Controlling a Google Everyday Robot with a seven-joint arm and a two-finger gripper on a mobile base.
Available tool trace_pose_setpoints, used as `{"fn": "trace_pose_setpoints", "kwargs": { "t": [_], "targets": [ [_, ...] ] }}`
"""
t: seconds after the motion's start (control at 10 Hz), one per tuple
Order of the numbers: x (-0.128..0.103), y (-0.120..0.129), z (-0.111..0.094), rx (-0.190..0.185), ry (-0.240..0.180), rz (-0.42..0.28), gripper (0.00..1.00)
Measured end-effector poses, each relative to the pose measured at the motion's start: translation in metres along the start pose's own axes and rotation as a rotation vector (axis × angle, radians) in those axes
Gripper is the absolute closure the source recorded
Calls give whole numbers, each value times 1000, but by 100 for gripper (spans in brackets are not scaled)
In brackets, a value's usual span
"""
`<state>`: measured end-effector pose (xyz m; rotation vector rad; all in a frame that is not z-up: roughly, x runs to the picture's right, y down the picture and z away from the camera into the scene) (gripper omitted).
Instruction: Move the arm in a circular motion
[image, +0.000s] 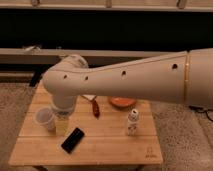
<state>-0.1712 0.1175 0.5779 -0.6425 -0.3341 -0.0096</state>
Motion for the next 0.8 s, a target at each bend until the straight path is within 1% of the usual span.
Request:
{"fn": "trace_pose_setpoints", "kwargs": {
  "t": [0.2,0.4,0.5,0.6,0.8],
  "targets": [
    [16,-6,2,-12,7,20,20],
    [23,-13,3,-15,1,27,20],
    [28,-17,3,-14,12,28,20],
    [27,-19,5,-17,37,21,20],
    [29,-20,5,-16,44,23,20]
  ]
}}
